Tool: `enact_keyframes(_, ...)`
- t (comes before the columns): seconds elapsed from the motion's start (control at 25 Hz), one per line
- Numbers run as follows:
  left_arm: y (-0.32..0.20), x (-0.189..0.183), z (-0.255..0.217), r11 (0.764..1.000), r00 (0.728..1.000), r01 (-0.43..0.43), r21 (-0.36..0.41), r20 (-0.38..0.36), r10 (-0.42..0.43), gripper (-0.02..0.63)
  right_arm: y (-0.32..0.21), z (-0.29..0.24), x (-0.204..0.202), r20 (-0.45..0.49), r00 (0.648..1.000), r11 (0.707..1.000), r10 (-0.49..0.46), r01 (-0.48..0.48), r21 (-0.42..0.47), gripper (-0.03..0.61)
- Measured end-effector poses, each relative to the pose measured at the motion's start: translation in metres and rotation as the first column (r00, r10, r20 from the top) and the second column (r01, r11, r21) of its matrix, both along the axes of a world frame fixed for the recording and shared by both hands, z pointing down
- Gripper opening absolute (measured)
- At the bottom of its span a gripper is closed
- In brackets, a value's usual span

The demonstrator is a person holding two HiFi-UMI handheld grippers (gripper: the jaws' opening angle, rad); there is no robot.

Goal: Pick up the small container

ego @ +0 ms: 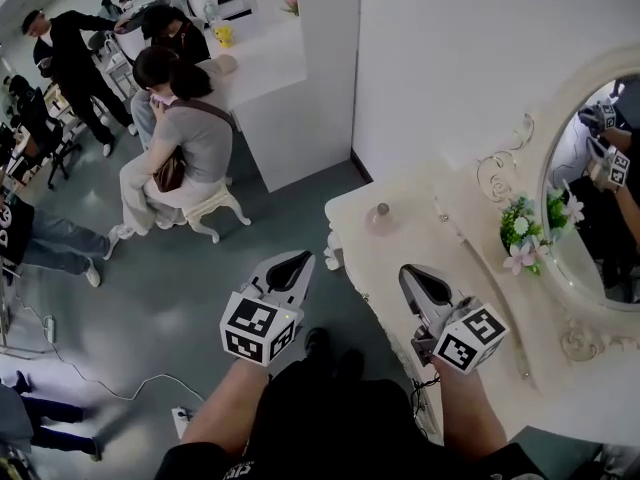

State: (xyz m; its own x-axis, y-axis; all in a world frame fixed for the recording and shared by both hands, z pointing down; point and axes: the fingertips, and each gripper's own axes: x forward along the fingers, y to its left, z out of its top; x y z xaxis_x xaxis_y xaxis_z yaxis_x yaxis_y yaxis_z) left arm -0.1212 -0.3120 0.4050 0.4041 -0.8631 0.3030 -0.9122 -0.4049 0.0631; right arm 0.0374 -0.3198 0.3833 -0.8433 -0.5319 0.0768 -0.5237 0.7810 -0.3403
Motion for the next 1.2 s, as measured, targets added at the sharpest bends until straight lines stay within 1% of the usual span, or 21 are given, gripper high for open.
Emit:
enact_keyframes(0.12,-0.020,-0.003,-0.002,0.999,0.999,-0.039,0.011,-0.016,0.039,0.006,-0.013,-0.004,-0.005,-0.016,1.000,1.000,0.027,-0.027,0.005,0.011)
enact_keyframes(0.24,-0.043,-0.006,0.000,0.995,0.995,-0.095,0.019,-0.033,0.096,0.006,-0.030,-0.010,-0.009,-0.037,0.996,0.997,0.076,-0.076,0.016,0.011)
enact_keyframes(0.36,-0.064,-0.004,0.004,0.985,0.985,-0.169,0.019,-0.042,0.169,0.006,-0.044,-0.013,-0.012,-0.058,0.989,0.991,0.136,-0.135,0.023,0.011)
enact_keyframes(0.52,-0.086,0.000,0.010,0.968,0.968,-0.249,0.012,-0.038,0.250,0.013,-0.055,-0.010,-0.017,-0.054,0.979,0.981,0.196,-0.196,0.006,0.011)
enact_keyframes(0.64,-0.101,0.007,0.015,0.957,0.956,-0.290,-0.001,-0.038,0.290,0.062,-0.059,-0.005,-0.018,-0.050,0.974,0.975,0.220,-0.221,-0.018,0.011)
enact_keyframes(0.72,-0.109,0.016,0.021,0.949,0.948,-0.315,-0.009,-0.040,0.315,0.084,-0.063,0.000,-0.014,-0.053,0.971,0.972,0.232,-0.234,-0.030,0.011)
enact_keyframes(1.0,-0.136,0.057,0.053,0.919,0.920,-0.392,-0.050,-0.007,0.392,0.133,-0.088,0.016,0.012,-0.048,0.963,0.962,0.263,-0.266,-0.056,0.011)
enact_keyframes(1.2,-0.159,0.077,0.081,0.910,0.914,-0.406,-0.083,-0.017,0.406,0.153,-0.104,0.033,0.021,-0.049,0.967,0.964,0.249,-0.252,-0.089,0.011)
